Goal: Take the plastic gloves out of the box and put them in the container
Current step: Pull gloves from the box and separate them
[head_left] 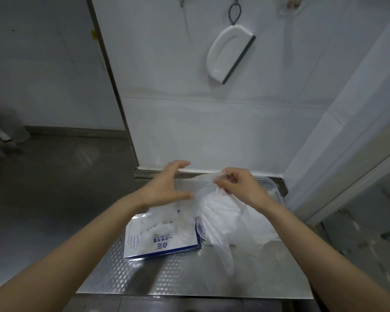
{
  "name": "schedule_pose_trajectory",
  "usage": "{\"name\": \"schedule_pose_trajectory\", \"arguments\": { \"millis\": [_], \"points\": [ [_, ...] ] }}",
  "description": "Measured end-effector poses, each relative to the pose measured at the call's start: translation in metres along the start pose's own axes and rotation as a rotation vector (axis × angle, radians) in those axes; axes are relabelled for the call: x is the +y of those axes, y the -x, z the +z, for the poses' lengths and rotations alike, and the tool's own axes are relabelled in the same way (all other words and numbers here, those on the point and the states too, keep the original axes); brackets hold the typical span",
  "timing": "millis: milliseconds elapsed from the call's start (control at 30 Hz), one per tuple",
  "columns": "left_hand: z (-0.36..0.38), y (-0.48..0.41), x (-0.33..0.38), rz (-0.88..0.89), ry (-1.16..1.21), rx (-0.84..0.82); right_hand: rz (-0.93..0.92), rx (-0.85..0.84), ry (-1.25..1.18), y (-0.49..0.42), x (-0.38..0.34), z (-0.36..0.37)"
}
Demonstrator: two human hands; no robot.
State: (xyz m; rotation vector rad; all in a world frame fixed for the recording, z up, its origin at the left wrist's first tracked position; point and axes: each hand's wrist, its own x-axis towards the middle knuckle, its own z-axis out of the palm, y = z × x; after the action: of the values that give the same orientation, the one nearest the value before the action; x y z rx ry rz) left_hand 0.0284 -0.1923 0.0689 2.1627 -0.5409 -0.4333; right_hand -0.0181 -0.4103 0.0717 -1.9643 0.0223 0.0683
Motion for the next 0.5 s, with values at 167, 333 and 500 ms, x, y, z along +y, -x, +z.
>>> {"name": "schedule_pose_trajectory", "arguments": {
  "millis": [167, 333, 500],
  "points": [
    [0.025, -0.012, 0.027, 0.222, -0.108, -0.014, 0.024, -0.167, 0.029, 0.000, -0.004, 0.003],
    [0.026, -0.027, 0.023, 0.164, -0.012, -0.021, 0.088, -0.181, 0.161, 0.001, 0.008, -0.018],
    [0.025, -0.048, 0.030, 0.098, -0.107, 0.027, 0.088, -0.030, 0.301, -0.006, 0.012, -0.044]
  ]
}}
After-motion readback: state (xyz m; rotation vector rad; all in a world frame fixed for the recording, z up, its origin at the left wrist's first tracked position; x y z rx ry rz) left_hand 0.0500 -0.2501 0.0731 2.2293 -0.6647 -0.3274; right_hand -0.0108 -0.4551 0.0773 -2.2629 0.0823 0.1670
